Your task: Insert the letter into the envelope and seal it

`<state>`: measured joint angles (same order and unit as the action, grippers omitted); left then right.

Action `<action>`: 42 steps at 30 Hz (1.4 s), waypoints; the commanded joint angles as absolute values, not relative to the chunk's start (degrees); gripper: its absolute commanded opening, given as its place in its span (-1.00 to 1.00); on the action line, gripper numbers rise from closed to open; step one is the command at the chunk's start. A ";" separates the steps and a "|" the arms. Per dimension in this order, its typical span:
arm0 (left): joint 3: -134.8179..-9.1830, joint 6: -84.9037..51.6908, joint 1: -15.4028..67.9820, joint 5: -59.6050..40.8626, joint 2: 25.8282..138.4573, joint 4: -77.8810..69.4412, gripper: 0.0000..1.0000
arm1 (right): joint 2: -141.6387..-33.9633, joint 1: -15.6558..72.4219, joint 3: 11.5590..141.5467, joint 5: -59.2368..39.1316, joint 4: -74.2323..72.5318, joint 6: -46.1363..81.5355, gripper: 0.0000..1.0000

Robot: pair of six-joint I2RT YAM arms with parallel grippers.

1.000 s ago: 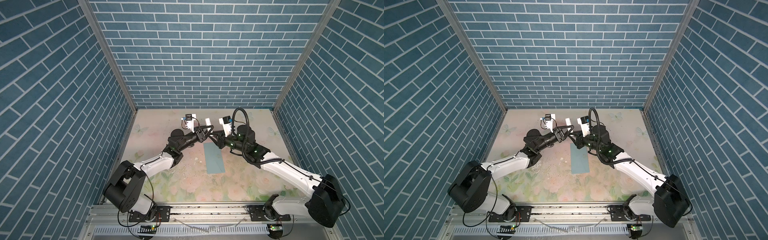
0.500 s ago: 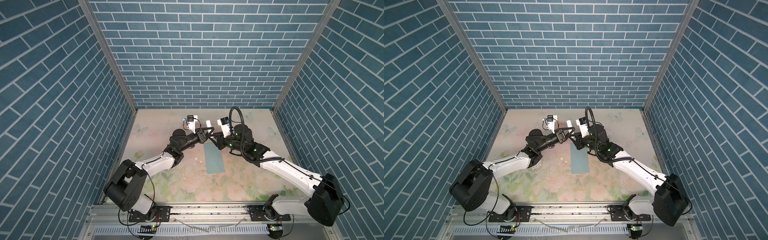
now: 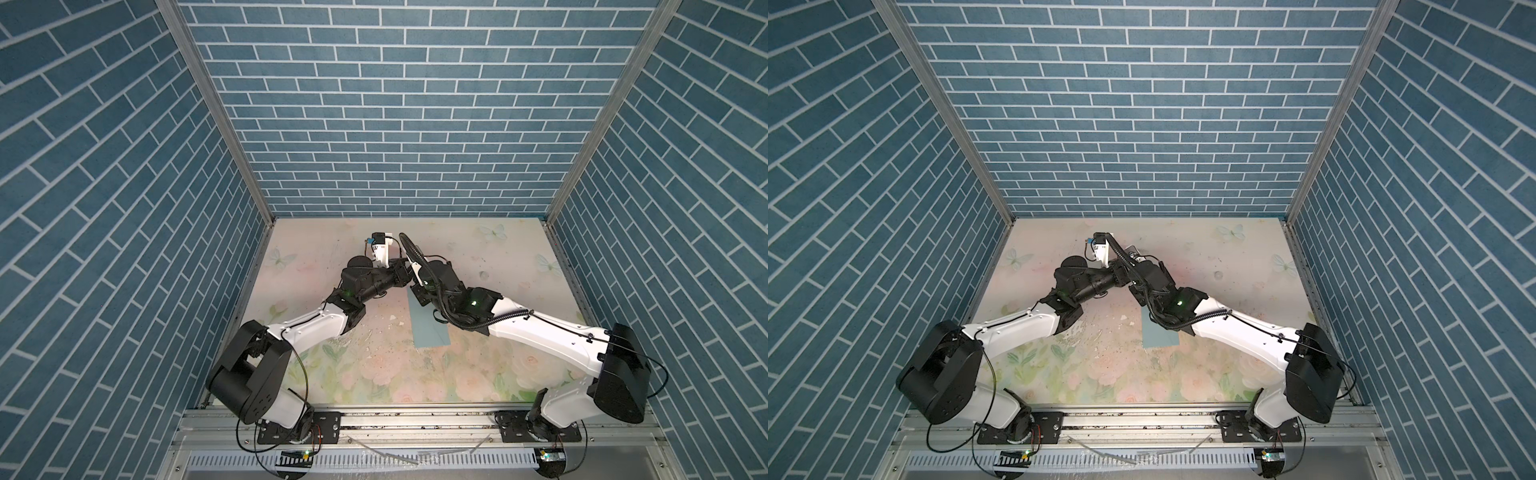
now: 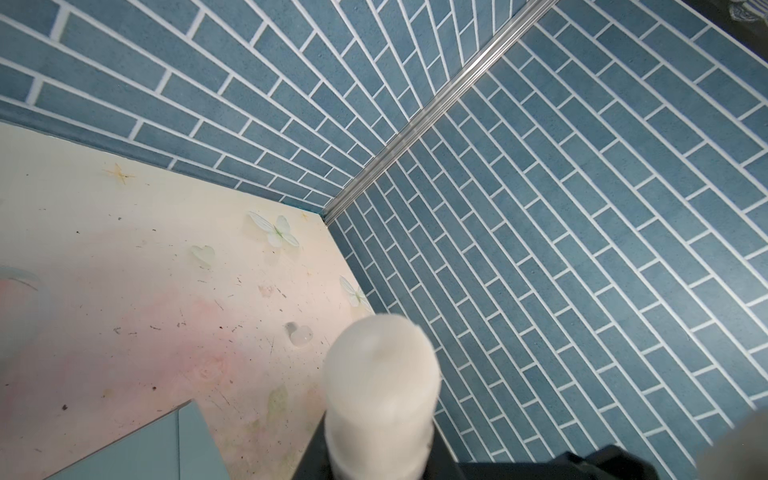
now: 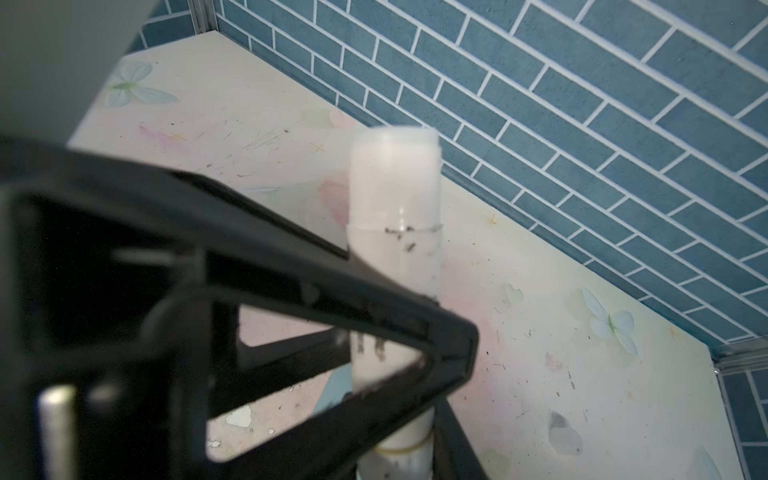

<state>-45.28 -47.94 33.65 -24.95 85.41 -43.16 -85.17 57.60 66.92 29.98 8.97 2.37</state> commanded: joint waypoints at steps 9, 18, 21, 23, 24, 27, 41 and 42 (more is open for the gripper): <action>-45.75 -46.29 34.19 -26.37 84.38 -46.28 -1.00 | -75.83 49.60 60.63 6.61 4.15 11.10 -0.26; -46.84 -53.34 33.66 -30.22 85.16 -51.02 -1.00 | -66.17 35.26 43.30 -29.56 -19.77 29.18 0.24; -47.49 -54.55 33.58 -31.45 85.33 -51.59 -1.00 | -68.66 31.91 41.46 -38.98 -27.92 35.44 0.28; -47.90 -55.47 33.58 -32.29 85.51 -52.00 -1.00 | -71.24 30.78 40.83 -43.39 -34.74 39.89 0.28; -47.99 -56.08 33.62 -32.63 85.68 -52.80 -1.00 | -72.79 30.51 40.70 -45.29 -38.40 42.29 0.29; -48.12 -57.26 33.57 -33.20 85.96 -54.13 -1.00 | -76.71 30.23 41.34 -48.70 -45.98 46.98 0.29; -48.16 -58.70 33.58 -33.75 87.18 -55.55 -1.00 | -80.07 30.23 42.28 -49.26 -49.97 49.50 -0.63; -48.16 -58.68 33.57 -33.66 87.18 -55.46 -1.00 | -80.07 30.24 42.28 -49.09 -49.73 49.48 -0.71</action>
<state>-46.98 -59.40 33.85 -33.12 86.63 -53.91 -80.29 30.39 42.04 -48.25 -47.11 48.14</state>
